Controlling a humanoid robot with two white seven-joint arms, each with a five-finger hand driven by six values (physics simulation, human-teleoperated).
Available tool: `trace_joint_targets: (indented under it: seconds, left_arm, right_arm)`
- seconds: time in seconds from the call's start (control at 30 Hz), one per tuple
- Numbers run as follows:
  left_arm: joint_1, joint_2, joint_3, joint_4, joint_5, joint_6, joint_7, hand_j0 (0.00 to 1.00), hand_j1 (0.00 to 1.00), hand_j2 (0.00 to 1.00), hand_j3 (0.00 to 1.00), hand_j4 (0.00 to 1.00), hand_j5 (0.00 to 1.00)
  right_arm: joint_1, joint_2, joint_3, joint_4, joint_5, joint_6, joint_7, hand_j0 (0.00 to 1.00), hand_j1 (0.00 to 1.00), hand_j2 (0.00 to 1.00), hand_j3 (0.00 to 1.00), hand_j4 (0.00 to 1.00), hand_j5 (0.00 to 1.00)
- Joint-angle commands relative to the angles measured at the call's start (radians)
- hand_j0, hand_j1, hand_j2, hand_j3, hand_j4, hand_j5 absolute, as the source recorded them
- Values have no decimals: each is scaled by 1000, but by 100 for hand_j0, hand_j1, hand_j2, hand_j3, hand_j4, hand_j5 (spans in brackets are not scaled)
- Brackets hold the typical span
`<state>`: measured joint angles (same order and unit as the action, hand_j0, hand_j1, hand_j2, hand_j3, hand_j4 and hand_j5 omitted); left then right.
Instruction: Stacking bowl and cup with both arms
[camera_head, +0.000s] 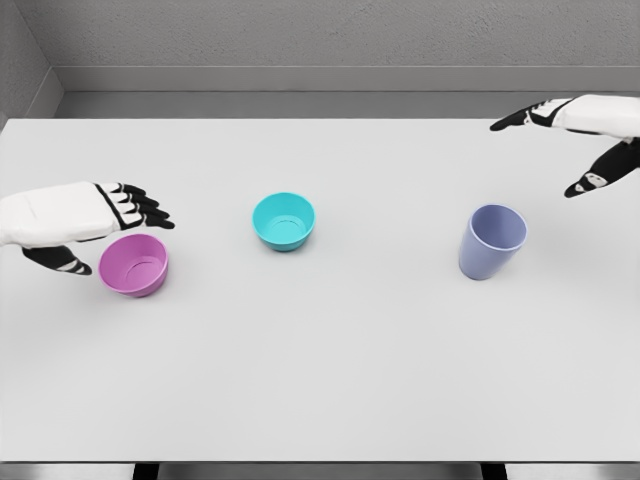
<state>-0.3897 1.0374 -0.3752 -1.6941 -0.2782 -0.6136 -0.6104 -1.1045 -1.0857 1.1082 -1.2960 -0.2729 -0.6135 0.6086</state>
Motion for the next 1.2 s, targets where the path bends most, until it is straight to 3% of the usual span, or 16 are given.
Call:
trace_joint_targets:
  seconds: [0.0,0.2,0.3,0.47,0.53,0.73,0.97,1.17]
  left_arm:
    - [0,-10,-1,-4,-13,3,0,100,100,100,100,100,100]
    - [3,6,-5,7,-26,3,0,100,100,100,100,100,100]
    - [-12,33,-8,10,-47,3,0,100,100,100,100,100,100]
    - [-28,26,-8,10,-32,3,0,100,100,100,100,100,100]
    - [-29,26,-64,27,-32,3,0,100,100,100,100,100,100]
    - [-29,9,-67,27,-24,3,0,100,100,100,100,100,100]
    - [-34,13,-65,13,-38,3,0,100,100,100,100,100,100]
    - [-34,10,-67,28,-39,3,0,100,100,100,100,100,100]
  right_arm:
    - [0,4,1,1,-19,3,2,100,100,100,100,100,100]
    - [2,9,5,4,-9,3,2,100,100,100,100,100,100]
    - [2,61,19,40,41,3,2,100,100,100,100,100,100]
    - [0,50,22,37,84,3,2,100,100,100,100,100,100]
    - [0,50,32,35,83,3,2,100,100,100,100,100,100]
    - [3,47,44,26,83,3,2,100,100,100,100,100,100]
    - [20,20,55,-59,84,3,2,100,100,100,100,100,100]
    - [48,18,55,-80,83,3,2,100,100,100,100,100,100]
